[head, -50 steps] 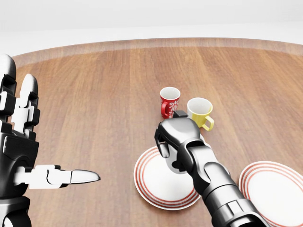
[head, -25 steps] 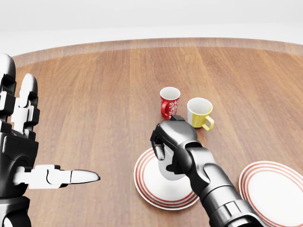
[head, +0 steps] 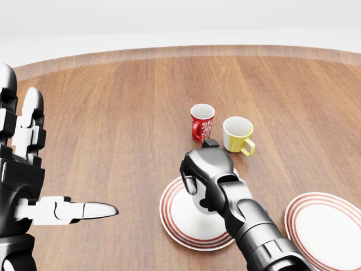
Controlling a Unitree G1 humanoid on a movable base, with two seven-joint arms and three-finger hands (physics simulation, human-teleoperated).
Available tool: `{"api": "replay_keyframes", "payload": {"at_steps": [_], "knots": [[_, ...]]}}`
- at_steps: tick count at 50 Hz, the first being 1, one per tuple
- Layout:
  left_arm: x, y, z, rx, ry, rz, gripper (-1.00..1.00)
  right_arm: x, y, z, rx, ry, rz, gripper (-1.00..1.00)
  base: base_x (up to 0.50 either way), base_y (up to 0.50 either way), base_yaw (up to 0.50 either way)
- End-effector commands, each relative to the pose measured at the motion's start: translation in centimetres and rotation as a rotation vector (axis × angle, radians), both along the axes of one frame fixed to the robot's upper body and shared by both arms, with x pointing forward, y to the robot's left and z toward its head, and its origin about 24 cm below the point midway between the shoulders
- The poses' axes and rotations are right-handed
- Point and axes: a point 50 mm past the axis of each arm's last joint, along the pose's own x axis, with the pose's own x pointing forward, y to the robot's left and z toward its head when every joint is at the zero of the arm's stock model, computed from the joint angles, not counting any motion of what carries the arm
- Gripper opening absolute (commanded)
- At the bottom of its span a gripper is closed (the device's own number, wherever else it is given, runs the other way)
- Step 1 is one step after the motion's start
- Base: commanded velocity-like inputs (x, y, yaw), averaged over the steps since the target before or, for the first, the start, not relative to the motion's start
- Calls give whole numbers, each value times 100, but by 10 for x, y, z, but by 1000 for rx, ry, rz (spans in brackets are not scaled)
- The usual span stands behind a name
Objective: Put the white mug on the left plate.
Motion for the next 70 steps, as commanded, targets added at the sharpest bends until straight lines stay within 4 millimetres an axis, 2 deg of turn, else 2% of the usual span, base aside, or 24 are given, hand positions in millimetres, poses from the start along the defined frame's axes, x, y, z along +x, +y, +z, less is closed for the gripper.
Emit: {"api": "replay_keyframes", "payload": {"at_steps": [1,20,41,42,43,44,51,61,70], "knots": [[0,1,1,-2,-4,2,100,-1,0,-6,-5,-17,-17,-100,0,0,0],[1,1,-1,-2,5,3,100,-3,-6,-15,-37,-27,-34,-100,0,0,0],[0,1,-1,0,4,4,100,-1,-5,-10,-46,-45,-23,-100,0,0,0],[1,1,-1,0,4,4,100,-1,-5,-10,-47,-44,-22,-87,0,0,0],[1,2,-1,-1,4,4,100,-1,-5,-10,-48,-40,-22,-36,0,0,0],[1,2,-1,0,4,5,100,-1,-5,-10,-48,-39,-22,100,0,0,0],[1,2,-1,-1,3,7,100,-5,-7,-16,-51,-5,-22,100,0,0,0],[2,2,-1,-1,6,10,100,-12,-19,-30,-76,36,-48,100,0,0,0],[2,2,-2,0,11,10,100,-13,-23,-32,-59,48,-68,100,0,0,0]]}}
